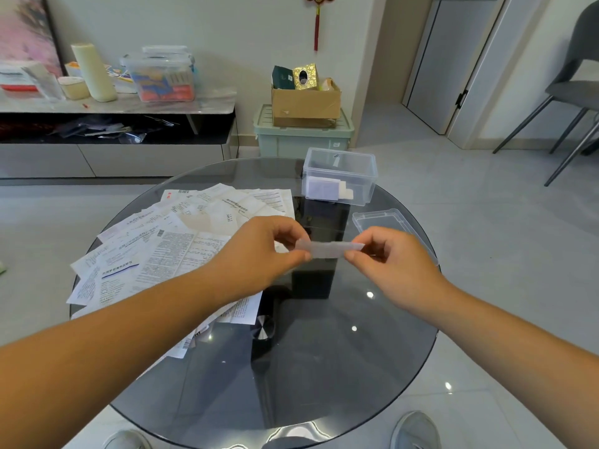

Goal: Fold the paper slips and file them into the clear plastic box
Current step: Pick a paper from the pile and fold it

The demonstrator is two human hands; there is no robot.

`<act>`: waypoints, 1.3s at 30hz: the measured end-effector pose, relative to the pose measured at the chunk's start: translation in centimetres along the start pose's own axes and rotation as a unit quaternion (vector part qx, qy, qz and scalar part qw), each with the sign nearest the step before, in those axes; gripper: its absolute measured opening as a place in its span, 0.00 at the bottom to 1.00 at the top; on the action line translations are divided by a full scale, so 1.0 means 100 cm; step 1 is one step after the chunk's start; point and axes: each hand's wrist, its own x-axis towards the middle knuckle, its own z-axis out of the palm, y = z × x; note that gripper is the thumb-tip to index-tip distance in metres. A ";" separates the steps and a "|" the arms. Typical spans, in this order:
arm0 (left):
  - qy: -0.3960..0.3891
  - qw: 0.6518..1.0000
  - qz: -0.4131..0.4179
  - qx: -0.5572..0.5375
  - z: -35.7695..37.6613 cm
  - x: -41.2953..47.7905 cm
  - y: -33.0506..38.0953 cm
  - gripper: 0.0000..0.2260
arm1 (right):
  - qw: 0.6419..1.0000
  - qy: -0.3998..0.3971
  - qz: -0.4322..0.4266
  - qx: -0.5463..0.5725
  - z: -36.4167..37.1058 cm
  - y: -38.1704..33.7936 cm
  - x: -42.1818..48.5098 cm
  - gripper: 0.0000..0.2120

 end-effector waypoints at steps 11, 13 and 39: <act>-0.079 0.980 0.032 0.180 0.018 -0.023 -0.015 0.04 | 0.983 -0.079 -0.033 -0.160 0.005 0.015 -0.019 0.06; -0.070 0.980 0.004 0.184 0.024 -0.018 -0.015 0.06 | 0.984 -0.061 -0.013 -0.168 0.009 0.017 -0.014 0.06; -0.154 0.875 0.237 0.394 0.016 -0.032 -0.041 0.21 | 0.972 -0.051 0.031 -0.229 0.026 0.022 -0.016 0.20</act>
